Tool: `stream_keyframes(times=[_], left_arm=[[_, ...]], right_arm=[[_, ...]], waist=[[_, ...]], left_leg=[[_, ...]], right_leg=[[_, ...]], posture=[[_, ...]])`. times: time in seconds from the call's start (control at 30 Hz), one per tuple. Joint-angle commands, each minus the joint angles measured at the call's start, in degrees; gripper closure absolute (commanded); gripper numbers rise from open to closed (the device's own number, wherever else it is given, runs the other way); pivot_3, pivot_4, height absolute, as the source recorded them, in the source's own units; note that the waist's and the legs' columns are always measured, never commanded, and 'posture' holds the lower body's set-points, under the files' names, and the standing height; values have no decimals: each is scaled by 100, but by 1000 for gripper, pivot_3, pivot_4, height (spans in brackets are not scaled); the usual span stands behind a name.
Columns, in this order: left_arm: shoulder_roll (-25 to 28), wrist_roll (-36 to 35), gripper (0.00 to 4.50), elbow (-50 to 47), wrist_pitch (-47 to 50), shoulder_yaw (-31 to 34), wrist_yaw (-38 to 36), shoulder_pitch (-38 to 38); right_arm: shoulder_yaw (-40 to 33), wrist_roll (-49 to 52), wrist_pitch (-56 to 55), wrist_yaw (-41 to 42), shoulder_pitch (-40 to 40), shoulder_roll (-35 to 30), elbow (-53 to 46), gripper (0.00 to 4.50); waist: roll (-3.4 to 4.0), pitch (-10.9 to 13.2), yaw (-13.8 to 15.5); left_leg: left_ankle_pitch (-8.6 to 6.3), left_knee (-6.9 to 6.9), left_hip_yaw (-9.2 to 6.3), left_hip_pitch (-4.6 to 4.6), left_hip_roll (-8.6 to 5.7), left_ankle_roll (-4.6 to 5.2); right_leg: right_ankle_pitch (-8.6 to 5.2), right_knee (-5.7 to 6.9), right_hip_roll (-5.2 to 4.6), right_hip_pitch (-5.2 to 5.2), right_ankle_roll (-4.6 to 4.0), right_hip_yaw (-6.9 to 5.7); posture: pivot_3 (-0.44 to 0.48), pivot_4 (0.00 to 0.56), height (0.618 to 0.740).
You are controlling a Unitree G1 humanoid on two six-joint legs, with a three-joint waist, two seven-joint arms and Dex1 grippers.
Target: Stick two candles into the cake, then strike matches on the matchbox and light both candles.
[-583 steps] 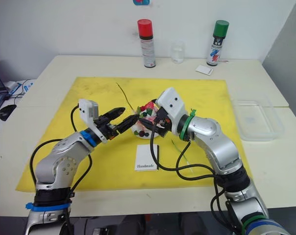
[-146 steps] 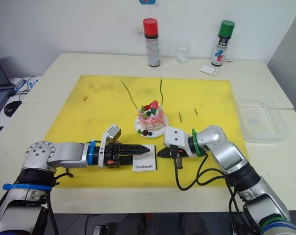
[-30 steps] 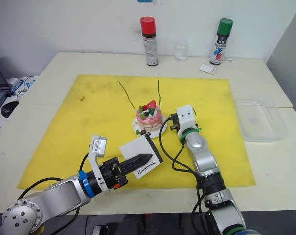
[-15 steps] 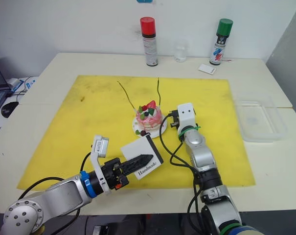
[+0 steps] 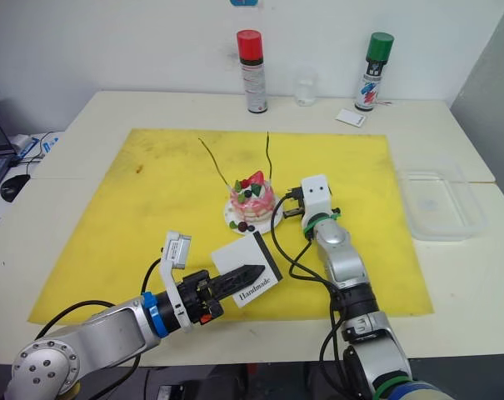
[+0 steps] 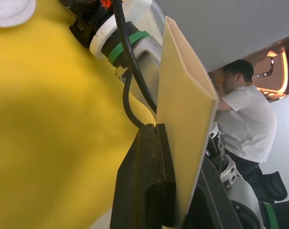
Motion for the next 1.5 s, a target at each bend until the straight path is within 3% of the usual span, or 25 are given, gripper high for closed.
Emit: stream_keyframes(times=[0.03, 0.33, 0.5, 0.73, 0.97, 1.2, 1.5], left_arm=[[-44, 0, 4500, -90, -82, -4, -71, -103], [530, 326, 4500, 332, 603, -131, -755, -528], [661, 234, 4500, 1119, 899, -72, -1010, -1329], [594, -169, 4500, 1617, 1140, -37, -970, -1639], [455, -219, 4500, 1776, 1168, 13, -872, -1866], [377, -122, 4500, 1758, 1174, 30, -906, -1968], [302, -111, 4500, 1725, 1195, 6, -881, -1983]], right_arm=[[-149, 338, 313, 543, -17, -325, -572, 4478], [272, 1643, 444, 4504, 190, -2760, -2191, 4478], [304, 1824, -252, 5727, 175, -3530, -2356, 4478], [189, 2379, -350, 6291, 305, -3754, -3134, 4478], [449, 2267, -762, 6502, 788, -3900, -3797, 4478], [760, 1654, -1292, 6482, 870, -4107, -3737, 4478], [789, 1619, -1198, 6343, 756, -4034, -3716, 4478]], waist=[[0, 0, 4], [4, 3, 12], [4, 4, 0], [4, 4, -27], [4, 4, 18], [4, 4, 12], [4, 4, 18]], left_leg=[[0, 0, 0, -1, 0, 0], [-1, -9, -2, -4, 2, 1], [-1, -5, -1, -2, 2, 1], [-1, -5, -5, -6, 3, 0], [-1, -4, -6, -7, 1, -1], [0, -2, -5, -3, 1, -1], [1, -1, -7, -3, 0, -2]], right_leg=[[0, 0, 0, 0, 0, 0], [-3, -11, 3, -2, -2, -5], [-5, -3, 6, -2, -3, -3], [-4, -3, 5, -3, -3, -4], [-4, -3, 1, -2, -3, -7], [-4, -2, 2, 1, -2, -6], [-4, 0, 1, 2, -3, -7]], posture=[[0, 150, 740], [0, 150, 740], [0, 150, 740], [0, 150, 740], [0, 150, 740], [0, 150, 740], [0, 150, 740]])
